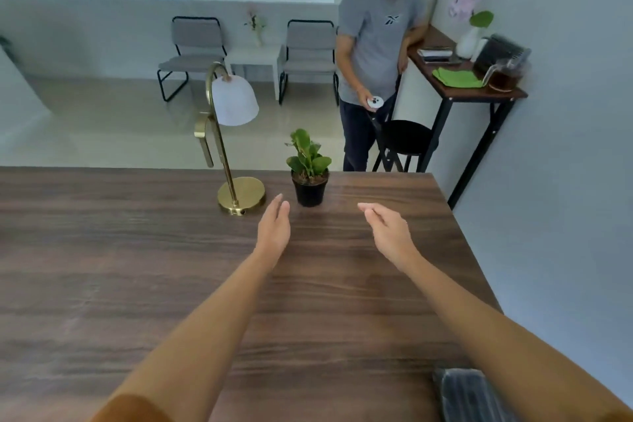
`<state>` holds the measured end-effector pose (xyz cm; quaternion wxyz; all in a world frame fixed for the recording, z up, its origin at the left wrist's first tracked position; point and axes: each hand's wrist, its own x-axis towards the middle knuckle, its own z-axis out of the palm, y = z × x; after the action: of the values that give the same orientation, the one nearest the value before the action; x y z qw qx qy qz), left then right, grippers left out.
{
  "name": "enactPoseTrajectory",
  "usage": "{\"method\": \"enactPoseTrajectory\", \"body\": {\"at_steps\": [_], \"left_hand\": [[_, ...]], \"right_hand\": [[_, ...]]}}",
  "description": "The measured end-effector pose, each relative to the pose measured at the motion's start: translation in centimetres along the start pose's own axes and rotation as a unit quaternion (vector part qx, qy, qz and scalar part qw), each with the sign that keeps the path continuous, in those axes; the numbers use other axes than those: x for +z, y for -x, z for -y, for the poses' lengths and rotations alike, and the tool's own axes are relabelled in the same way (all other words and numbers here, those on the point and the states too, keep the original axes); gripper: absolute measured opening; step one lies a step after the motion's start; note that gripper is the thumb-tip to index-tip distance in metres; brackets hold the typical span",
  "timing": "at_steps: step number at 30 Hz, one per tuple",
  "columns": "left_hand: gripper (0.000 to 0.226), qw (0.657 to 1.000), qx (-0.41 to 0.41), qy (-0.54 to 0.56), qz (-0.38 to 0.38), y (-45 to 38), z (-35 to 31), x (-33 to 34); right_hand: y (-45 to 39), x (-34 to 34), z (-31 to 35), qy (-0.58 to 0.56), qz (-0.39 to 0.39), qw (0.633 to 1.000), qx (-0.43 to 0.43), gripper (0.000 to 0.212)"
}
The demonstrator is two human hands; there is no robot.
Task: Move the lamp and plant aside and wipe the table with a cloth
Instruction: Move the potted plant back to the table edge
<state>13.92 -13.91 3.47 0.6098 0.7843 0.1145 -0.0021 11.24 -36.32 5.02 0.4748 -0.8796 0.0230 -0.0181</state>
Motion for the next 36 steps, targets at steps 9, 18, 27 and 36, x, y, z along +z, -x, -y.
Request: {"method": "enactPoseTrajectory", "body": {"at_steps": [9, 18, 27, 36], "left_hand": [[0.048, 0.993, -0.063, 0.086, 0.045, -4.7, -1.7, 2.4], [0.052, 0.989, -0.009, 0.122, 0.083, -6.7, 0.0, 4.9], [0.047, 0.977, 0.06, 0.11, 0.172, -6.9, -3.6, 13.2], [0.05, 0.954, 0.023, 0.135, 0.266, -6.4, -5.3, 22.9]], "right_hand": [[-10.6, 7.0, 1.5, -0.253, 0.074, 0.953, 0.151, 0.046], [-10.9, 9.6, -0.7, -0.342, 0.037, 0.933, 0.104, 0.05], [-11.2, 1.6, -4.1, -0.258, -0.081, 0.96, 0.075, 0.053], [-11.1, -6.9, -9.9, -0.222, -0.145, 0.96, 0.092, 0.056]]}}
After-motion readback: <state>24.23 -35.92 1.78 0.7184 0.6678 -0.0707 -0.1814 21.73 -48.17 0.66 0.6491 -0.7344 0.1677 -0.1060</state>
